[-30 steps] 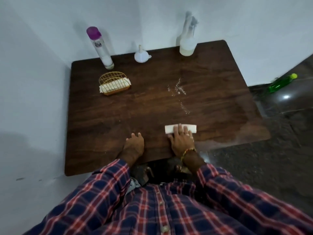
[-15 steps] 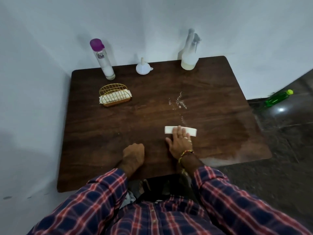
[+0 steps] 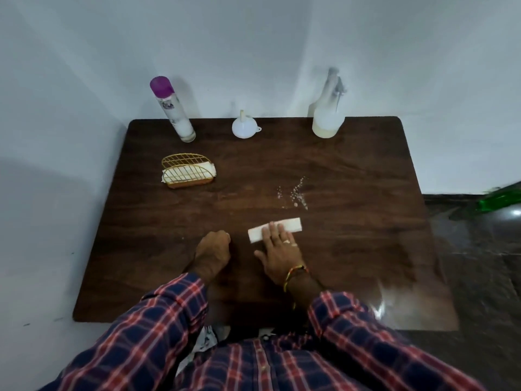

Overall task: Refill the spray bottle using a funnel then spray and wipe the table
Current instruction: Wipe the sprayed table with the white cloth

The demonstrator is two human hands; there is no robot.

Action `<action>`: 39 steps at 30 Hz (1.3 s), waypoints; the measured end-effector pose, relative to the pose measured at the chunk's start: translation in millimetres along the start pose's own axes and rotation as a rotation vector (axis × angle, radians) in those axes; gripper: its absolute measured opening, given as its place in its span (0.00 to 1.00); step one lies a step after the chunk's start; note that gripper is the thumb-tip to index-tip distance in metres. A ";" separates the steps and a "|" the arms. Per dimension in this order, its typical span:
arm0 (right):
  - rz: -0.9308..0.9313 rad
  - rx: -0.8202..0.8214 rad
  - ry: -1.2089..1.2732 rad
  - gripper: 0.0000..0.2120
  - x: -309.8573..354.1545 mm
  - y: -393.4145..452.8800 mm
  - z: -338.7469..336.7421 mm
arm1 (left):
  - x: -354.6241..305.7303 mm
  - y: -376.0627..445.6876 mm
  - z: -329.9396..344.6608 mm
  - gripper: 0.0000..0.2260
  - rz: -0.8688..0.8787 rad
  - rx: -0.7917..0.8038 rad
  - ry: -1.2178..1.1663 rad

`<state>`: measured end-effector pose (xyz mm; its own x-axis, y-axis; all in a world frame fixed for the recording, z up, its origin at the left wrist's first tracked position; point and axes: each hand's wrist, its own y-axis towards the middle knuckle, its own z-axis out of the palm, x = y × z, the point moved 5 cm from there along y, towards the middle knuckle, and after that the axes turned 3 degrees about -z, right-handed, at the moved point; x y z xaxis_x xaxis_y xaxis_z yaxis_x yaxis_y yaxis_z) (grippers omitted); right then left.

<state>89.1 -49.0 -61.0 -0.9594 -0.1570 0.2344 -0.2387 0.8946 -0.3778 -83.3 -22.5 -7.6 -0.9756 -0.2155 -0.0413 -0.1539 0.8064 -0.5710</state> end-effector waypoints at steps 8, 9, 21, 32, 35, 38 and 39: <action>0.162 -0.092 0.091 0.32 -36.3 39.3 -29.2 | -32.9 3.1 0.8 0.18 -0.070 -0.022 -0.063; 0.090 -0.095 0.072 0.33 -25.3 49.9 -29.9 | -36.3 8.0 1.6 0.23 -0.047 -0.019 -0.078; 0.523 -0.262 0.242 0.37 -77.4 112.4 -65.1 | -34.0 69.3 -6.2 0.30 0.130 0.154 0.089; 0.275 -0.163 0.011 0.36 -37.7 72.9 -37.2 | -37.6 64.9 -7.7 0.28 0.159 0.144 0.167; 0.356 -0.171 0.026 0.39 -78.5 107.6 -63.7 | -38.6 64.3 -6.7 0.31 0.152 0.167 0.173; 0.214 -0.095 0.008 0.39 -48.2 99.3 -53.9 | -39.1 63.5 -4.3 0.32 0.127 0.175 0.188; 0.202 -0.080 0.009 0.38 -42.0 88.3 -46.0 | -39.5 64.4 -3.4 0.31 0.128 0.173 0.195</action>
<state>115.3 55.9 -63.1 -0.9851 0.0321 0.1689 -0.0287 0.9380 -0.3454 -55.1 39.8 -39.9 -0.9996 0.0061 0.0268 -0.0146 0.7108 -0.7033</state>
